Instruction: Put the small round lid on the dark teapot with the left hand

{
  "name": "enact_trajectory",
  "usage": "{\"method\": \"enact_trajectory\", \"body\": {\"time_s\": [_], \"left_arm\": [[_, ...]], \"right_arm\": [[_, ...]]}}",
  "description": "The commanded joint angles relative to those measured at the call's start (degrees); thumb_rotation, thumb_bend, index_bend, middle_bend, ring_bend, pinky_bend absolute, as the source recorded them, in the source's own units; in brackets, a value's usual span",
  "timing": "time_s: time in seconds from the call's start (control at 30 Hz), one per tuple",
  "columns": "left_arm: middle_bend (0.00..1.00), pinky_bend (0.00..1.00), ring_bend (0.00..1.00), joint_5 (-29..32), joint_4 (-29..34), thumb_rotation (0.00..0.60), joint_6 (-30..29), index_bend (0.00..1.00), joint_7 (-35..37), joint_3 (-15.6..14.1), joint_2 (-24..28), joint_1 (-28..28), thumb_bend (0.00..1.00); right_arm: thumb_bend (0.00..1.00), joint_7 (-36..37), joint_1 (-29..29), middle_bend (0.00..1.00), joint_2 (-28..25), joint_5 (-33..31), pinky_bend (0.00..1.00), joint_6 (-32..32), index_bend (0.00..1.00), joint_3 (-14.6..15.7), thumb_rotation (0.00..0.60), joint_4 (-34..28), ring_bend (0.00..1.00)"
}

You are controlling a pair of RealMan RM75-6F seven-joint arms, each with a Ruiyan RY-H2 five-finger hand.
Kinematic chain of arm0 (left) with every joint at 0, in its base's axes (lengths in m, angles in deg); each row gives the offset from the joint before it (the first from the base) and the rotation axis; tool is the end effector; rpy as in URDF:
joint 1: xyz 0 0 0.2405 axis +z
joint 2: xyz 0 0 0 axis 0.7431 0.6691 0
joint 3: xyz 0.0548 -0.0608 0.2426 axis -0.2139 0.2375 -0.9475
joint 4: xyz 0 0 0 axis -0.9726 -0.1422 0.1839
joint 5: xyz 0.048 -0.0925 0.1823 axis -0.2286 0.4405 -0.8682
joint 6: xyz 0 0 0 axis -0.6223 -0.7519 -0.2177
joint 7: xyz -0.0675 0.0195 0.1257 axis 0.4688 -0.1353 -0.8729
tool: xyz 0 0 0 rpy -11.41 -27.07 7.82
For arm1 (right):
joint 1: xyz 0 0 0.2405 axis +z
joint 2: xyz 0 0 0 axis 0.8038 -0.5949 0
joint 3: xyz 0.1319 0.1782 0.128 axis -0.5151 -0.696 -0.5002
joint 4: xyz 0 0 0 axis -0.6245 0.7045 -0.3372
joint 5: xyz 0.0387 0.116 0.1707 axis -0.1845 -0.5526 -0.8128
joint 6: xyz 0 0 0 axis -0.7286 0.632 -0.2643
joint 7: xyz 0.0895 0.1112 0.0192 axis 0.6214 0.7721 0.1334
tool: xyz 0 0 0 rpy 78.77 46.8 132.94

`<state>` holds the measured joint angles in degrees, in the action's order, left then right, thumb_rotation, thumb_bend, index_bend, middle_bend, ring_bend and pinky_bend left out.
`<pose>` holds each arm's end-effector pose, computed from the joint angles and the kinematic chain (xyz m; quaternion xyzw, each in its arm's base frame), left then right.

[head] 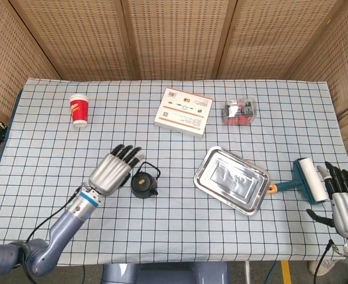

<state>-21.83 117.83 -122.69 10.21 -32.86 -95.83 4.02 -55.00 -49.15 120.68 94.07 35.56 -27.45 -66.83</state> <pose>-0.1097 0.2953 0.0388 -0.7894 -0.2156 -0.3736 0.4367 -0.3076 -0.1841 0.1791 0.5796 -0.3913 0.4059 0.5884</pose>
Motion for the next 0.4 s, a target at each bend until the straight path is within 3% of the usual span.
{"method": "enact_trajectory", "body": {"time_s": [0.03,0.17,0.4], "left_arm": [[0.00,0.00,0.00,0.6,3.5,0.600,-4.1,0.00,4.5,-0.8,5.7,5.1,0.00],[0.00,0.00,0.00,-1.9,2.1,0.600,-10.1,0.00,6.9,-3.8,9.3,11.1,0.00],[0.00,0.00,0.00,-7.3,-3.0,0.600,-17.7,0.00,17.2,-8.3,10.6,20.8,0.00]], "right_arm": [[0.00,0.0,0.0,0.00,0.0,0.1,0.00,0.0,0.00,0.1,0.600,-0.1,0.00],[0.00,-0.5,0.0,0.00,0.1,0.5,0.00,-0.1,0.00,0.3,0.600,-0.3,0.00],[0.00,-1.7,-0.3,0.00,0.1,1.7,0.00,1.0,0.00,0.6,0.600,-1.1,0.00]]}}
